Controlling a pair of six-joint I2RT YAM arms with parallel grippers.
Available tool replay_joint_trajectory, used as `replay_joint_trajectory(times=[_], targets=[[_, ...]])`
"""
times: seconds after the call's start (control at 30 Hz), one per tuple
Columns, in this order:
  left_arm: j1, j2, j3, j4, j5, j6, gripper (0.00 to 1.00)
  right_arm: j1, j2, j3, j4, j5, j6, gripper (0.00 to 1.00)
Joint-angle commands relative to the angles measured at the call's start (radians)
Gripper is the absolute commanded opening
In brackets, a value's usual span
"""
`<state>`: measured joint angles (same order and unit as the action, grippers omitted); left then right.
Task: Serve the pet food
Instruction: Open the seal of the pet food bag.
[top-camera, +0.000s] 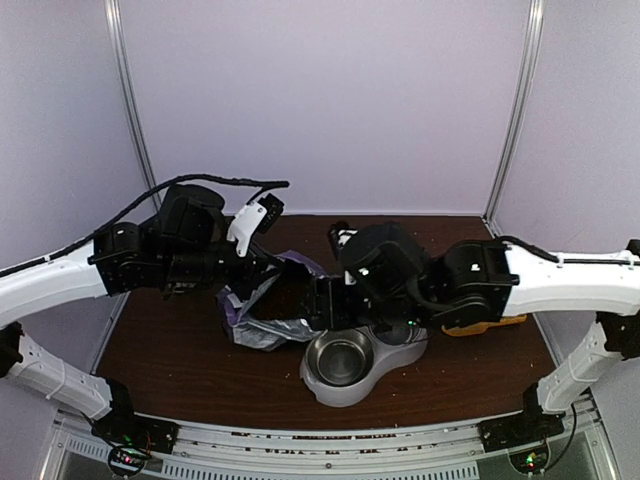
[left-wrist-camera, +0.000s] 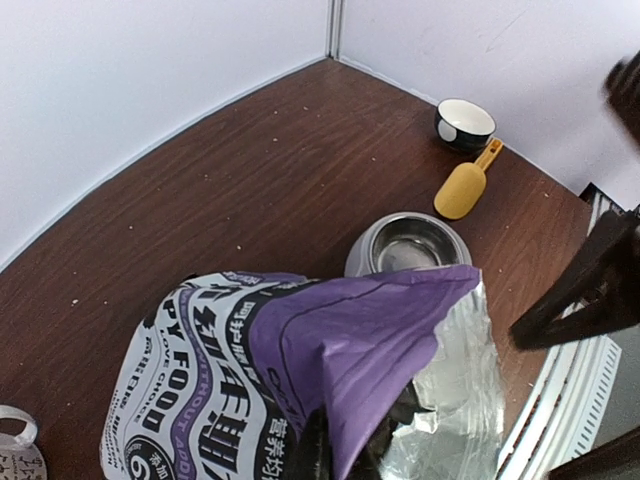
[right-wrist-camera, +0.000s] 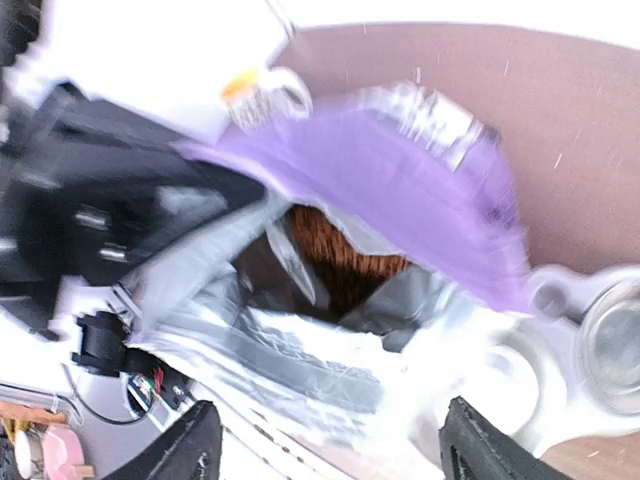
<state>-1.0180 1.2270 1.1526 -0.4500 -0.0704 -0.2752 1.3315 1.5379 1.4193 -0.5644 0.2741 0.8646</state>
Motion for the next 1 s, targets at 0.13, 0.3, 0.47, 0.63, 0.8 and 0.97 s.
replay_joint_trajectory(times=[0.13,0.3,0.47,0.63,0.8,0.97], targets=[[0.040,0.100,0.167,-0.029,-0.100,0.058,0.00,-0.108,-0.295,-0.238,0.009,0.110,-0.122,0.80],[0.123,0.158,0.224,-0.031,-0.098,0.082,0.00,-0.226,-0.446,-0.438,0.074,0.084,-0.091,0.80],[0.253,0.215,0.318,-0.075,-0.047,0.133,0.00,-0.353,-0.584,-0.593,0.094,0.042,-0.053,0.80],[0.364,0.300,0.470,-0.164,-0.063,0.232,0.00,-0.415,-0.689,-0.707,0.114,0.033,-0.033,0.81],[0.455,0.344,0.593,-0.183,-0.054,0.278,0.00,-0.433,-0.739,-0.758,0.116,0.036,-0.011,0.81],[0.538,0.389,0.729,-0.210,-0.023,0.319,0.00,-0.443,-0.761,-0.793,0.116,0.041,0.004,0.81]])
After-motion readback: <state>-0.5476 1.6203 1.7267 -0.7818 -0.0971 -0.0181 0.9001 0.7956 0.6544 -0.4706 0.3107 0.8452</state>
